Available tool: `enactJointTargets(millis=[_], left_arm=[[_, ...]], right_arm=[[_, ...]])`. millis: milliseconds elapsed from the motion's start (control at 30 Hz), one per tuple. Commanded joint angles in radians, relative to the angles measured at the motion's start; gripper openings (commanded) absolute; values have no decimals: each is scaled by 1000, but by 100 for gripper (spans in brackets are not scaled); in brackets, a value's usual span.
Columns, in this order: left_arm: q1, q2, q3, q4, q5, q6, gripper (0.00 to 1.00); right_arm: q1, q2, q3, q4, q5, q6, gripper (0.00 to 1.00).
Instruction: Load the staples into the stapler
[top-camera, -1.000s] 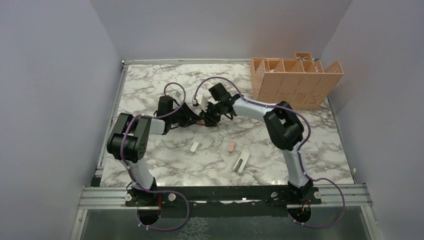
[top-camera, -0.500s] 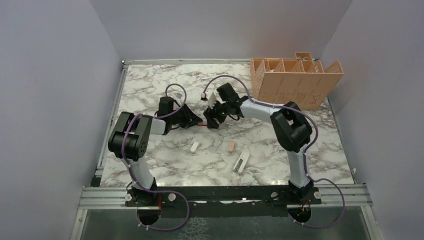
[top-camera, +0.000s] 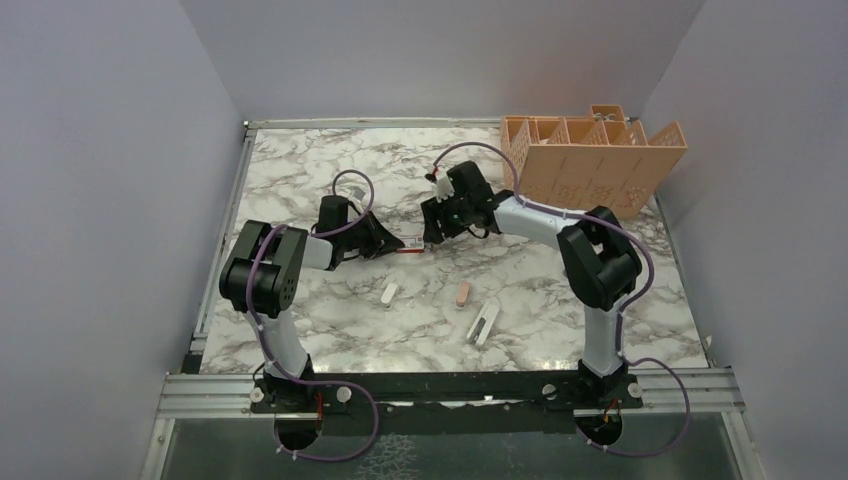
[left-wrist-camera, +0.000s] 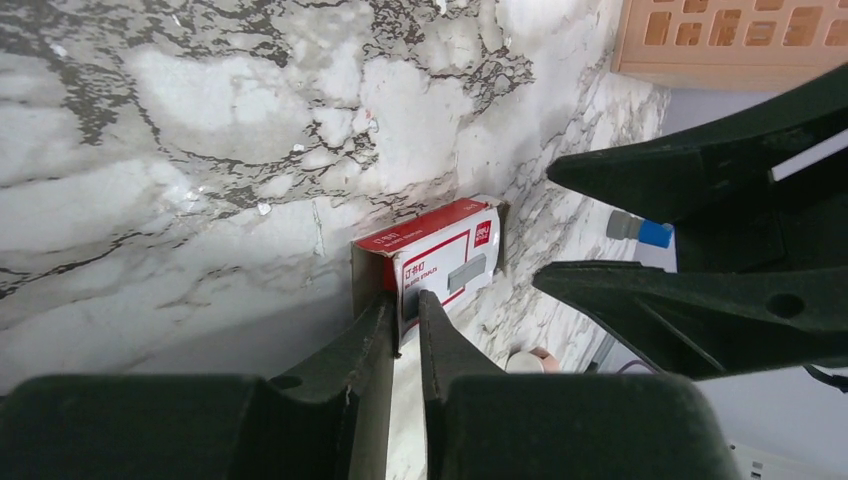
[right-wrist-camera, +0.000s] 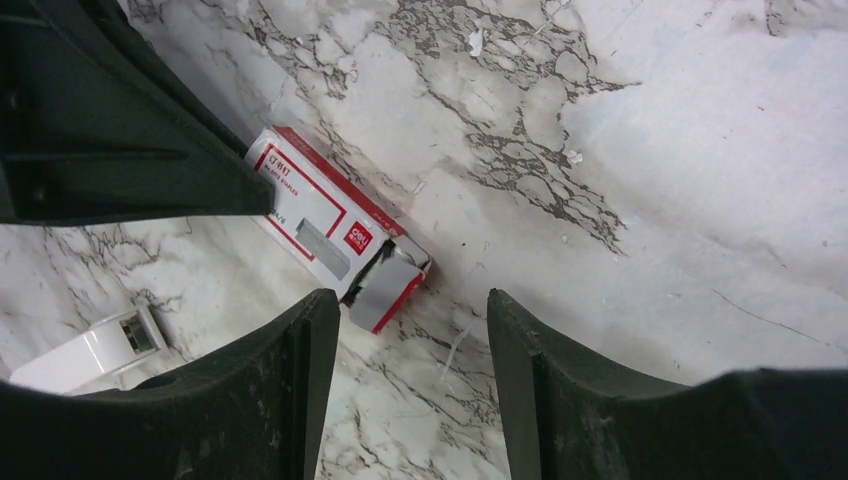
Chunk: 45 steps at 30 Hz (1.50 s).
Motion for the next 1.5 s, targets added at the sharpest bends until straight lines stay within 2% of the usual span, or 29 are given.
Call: enactJointTargets(millis=[0, 233, 433, 700, 967, 1167, 1333, 1467], left_arm=[[-3, 19, 15, 28, 33, 9, 13], [-4, 24, 20, 29, 36, 10, 9], [-4, 27, 22, 29, 35, 11, 8], [-3, 27, 20, 29, 32, 10, 8], [-4, 21, 17, 29, 31, 10, 9], [-3, 15, 15, 29, 32, 9, 9], [-4, 10, 11, 29, 34, 8, 9], [-3, 6, 6, 29, 36, 12, 8]], right_arm=[[5, 52, 50, -23, -33, 40, 60], [7, 90, 93, -64, -5, 38, 61], [7, 76, 84, -98, 26, 40, 55], [7, 46, 85, -173, 163, 89, 45], [7, 30, 75, -174, 157, 129, 34], [6, 33, 73, -178, 161, 151, 30], [7, 38, 67, -157, 95, 179, 27], [5, 48, 71, -153, 61, 220, 18]])
